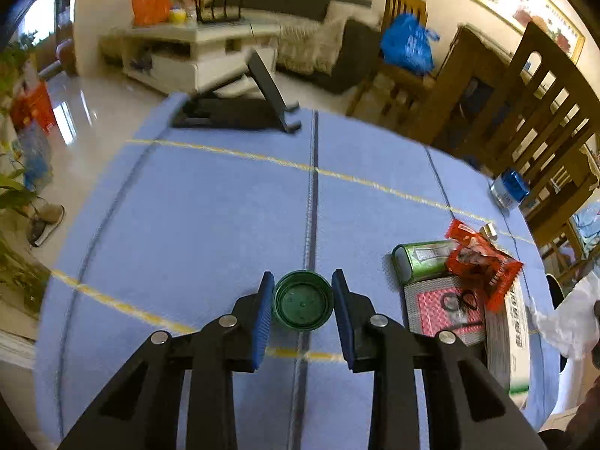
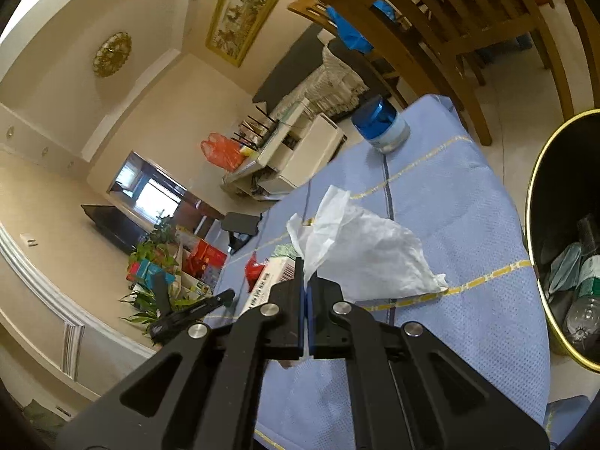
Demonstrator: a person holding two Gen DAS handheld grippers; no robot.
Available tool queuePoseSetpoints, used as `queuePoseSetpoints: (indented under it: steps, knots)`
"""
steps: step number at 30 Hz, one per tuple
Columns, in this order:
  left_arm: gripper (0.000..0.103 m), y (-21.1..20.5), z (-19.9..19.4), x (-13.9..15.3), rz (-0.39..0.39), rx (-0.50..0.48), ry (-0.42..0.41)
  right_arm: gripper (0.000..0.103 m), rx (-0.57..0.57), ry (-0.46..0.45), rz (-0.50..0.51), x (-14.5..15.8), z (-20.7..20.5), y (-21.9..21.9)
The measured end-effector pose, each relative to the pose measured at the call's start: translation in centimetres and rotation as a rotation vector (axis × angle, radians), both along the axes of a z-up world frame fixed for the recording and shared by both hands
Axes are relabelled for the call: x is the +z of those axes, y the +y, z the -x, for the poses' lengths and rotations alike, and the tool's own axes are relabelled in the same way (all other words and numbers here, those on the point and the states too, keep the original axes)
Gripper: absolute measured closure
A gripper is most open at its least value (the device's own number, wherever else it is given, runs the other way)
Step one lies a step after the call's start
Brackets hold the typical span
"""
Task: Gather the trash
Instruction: 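Grasp the white tissue with the right tool while the left tool grasps the green bottle cap, then release the tissue and green cap into the black bin with both tools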
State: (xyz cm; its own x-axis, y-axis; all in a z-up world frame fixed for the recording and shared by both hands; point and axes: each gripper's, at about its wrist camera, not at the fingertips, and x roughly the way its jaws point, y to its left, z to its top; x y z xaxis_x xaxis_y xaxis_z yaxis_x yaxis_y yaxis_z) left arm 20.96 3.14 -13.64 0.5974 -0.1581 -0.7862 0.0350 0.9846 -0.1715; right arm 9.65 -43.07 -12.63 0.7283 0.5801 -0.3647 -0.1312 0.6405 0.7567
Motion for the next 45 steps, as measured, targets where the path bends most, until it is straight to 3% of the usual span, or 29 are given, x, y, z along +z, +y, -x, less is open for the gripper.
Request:
queuePoseSetpoints:
  steps: [2, 5, 8, 14, 19, 29, 33, 40, 42, 43, 44, 45]
  knots:
    - [0.074, -0.2, 2.2, 1.6, -0.066, 0.001, -0.092, 0.102, -0.002, -0.024, -0.006, 0.4, 0.3, -0.2]
    - [0.074, -0.4, 5.3, 4.0, -0.025, -0.052, -0.208, 0.102, -0.007, -0.035, -0.007, 0.3, 0.5, -0.6]
    - [0.074, -1.5, 6.9, 5.7, -0.029, -0.089, -0.262, 0.102, -0.027, -0.040, 0.010, 0.3, 0.8, -1.1]
    - [0.074, -7.6, 8.6, 7.3, -0.015, -0.217, -0.270, 0.102, -0.075, -0.006, 0.045, 0.0, 1.2, -2.6]
    - [0.074, -14.3, 9.9, 7.8, 0.005, -0.349, -0.280, 0.102, -0.119, -0.031, 0.027, 0.6, 2.7, -4.7]
    - [0.073, -28.2, 11.4, 7.8, -0.016, -0.571, -0.280, 0.102, -0.272, -0.070, 0.066, 3.2, 5.2, -12.5]
    - [0.073, -33.0, 12.3, 7.6, -0.041, -0.642, -0.290, 0.102, -0.365, -0.027, 0.095, 2.2, 5.8, -15.8]
    - [0.073, -39.8, 13.2, 6.2, -0.087, -0.740, -0.285, 0.102, -0.481, 0.085, 0.293, 1.2, 4.9, -18.9]
    - [0.073, -41.2, 13.1, 5.6, -0.097, -0.761, -0.278, 0.096, -0.489, 0.147, 0.341, 0.1, 4.2, -19.1]
    - [0.073, -41.8, 13.1, 5.5, -0.101, -0.768, -0.275, 0.084, -0.488, 0.187, 0.333, -0.9, 3.8, -19.4]
    - [0.073, -42.6, 13.1, 5.2, -0.107, -0.777, -0.271, 0.059, -0.486, 0.215, 0.316, -1.4, 3.6, -19.8]
    - [0.073, -43.0, 13.1, 5.0, -0.109, -0.783, -0.267, 0.047, -0.493, 0.244, 0.295, -2.0, 3.6, -20.3]
